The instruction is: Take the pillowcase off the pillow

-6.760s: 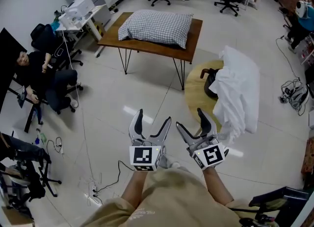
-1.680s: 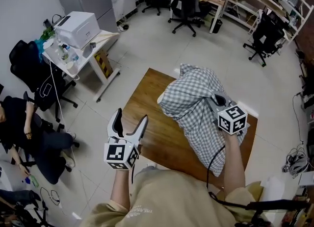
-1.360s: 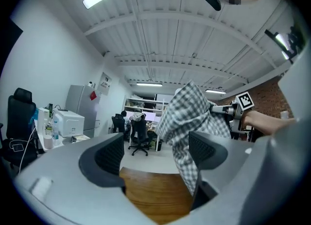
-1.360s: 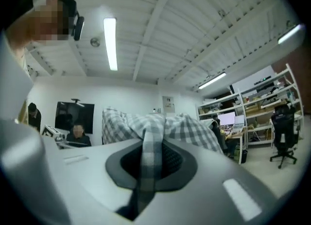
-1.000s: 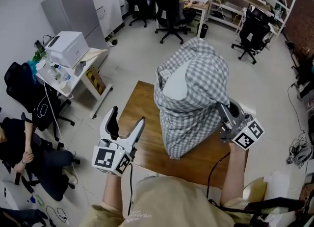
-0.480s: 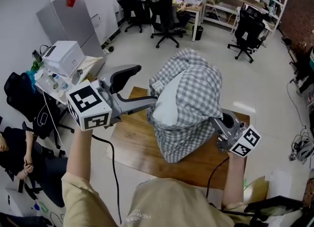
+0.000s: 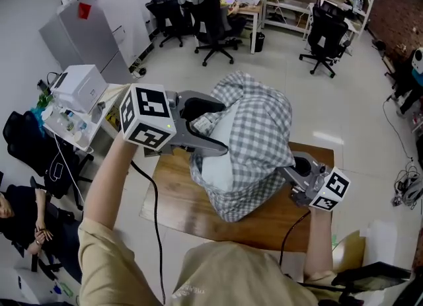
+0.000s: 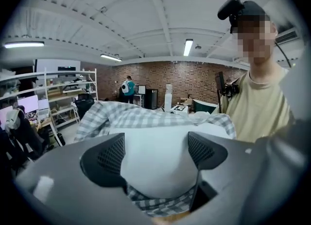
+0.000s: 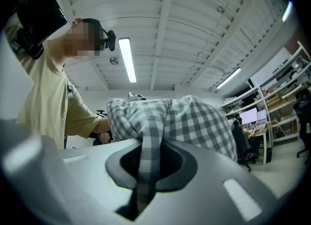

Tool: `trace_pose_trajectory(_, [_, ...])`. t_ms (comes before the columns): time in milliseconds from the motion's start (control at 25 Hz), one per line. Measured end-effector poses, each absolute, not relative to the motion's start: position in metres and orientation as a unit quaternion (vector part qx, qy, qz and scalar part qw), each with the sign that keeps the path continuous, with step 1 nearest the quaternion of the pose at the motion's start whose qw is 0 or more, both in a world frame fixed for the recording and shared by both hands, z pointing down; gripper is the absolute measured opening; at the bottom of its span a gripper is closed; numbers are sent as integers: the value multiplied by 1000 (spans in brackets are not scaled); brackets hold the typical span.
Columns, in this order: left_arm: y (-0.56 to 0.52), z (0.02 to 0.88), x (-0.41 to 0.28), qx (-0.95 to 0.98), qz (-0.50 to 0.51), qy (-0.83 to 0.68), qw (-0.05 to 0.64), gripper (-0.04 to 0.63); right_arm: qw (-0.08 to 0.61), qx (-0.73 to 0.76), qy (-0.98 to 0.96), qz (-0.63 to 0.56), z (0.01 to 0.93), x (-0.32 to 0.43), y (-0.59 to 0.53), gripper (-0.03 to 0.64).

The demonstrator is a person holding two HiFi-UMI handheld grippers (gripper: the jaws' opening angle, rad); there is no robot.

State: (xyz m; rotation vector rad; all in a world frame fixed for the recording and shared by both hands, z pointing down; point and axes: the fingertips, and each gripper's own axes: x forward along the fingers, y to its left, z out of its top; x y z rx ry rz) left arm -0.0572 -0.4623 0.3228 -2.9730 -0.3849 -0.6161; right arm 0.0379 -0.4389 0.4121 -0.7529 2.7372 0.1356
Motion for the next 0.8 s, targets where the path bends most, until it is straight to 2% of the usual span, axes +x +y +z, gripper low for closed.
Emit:
trace_pose_trajectory(80, [-460,337,-51,-965,-219,-139,36,340,150,-268,951,42,417,39,-443,18])
trace_pose_trajectory(240, [-468,350,-40,-960,-250,-114,48,238,153,-276,948,39,413,40,-453,18])
trace_pose_trajectory(400, [-484,353,-31,-967,-246,-34,52,61,159,-288,944,31,414,48,-457,25])
trace_pose_trajectory(440, [-491,354,-31,-970,-240,-18,43,36,158,-294,942,30,416,48,-460,35])
trace_pose_trajectory(480, [-497,354,-33,-972,-233,-7,30,27,154,-301,941,30,418,48,-465,61])
trace_pose_trajectory(600, [-516,351,-42,-976,-216,22,-8,20,123,-346,929,42,417,47,-482,253])
trace_pose_trajectory(640, [-523,350,-45,-976,-213,32,-17,20,105,-365,923,56,413,48,-486,293])
trace_pose_trajectory(800, [-549,350,-54,-977,-200,56,-44,20,23,-400,908,120,389,44,-486,302])
